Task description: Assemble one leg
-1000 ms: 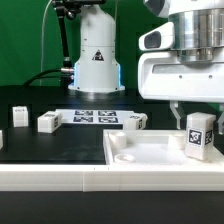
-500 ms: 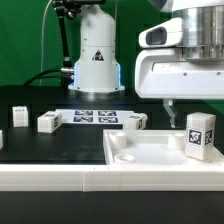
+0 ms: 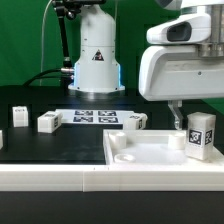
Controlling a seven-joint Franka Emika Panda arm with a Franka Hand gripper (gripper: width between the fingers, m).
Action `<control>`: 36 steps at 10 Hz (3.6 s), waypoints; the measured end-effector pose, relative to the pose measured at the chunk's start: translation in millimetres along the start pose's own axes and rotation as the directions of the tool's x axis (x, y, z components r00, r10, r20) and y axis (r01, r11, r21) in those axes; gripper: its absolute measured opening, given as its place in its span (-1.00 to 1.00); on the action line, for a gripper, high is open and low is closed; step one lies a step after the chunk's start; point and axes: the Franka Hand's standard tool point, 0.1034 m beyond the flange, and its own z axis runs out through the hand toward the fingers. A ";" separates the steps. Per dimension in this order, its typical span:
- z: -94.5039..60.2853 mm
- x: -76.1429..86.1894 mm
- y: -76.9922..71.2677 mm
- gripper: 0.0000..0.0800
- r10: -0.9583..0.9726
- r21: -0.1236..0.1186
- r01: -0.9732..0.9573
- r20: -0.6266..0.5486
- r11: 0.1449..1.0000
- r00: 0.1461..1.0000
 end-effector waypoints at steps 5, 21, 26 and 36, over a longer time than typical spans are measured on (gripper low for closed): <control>1.9 -2.4 8.5 0.62 -0.379 -0.003 0.380 0.022 0.925 0.925; 3.9 -3.4 10.4 -0.27 0.494 0.035 -0.493 -0.001 0.869 0.870; 4.3 -4.0 11.0 -0.27 0.784 0.035 -0.784 0.004 0.620 0.621; 3.0 -2.0 7.7 0.62 0.374 0.025 -0.374 -0.002 0.927 0.927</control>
Offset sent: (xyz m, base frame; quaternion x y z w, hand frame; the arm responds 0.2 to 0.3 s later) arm 0.0008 0.0014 -0.0016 0.0205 -0.0240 -0.1880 0.9817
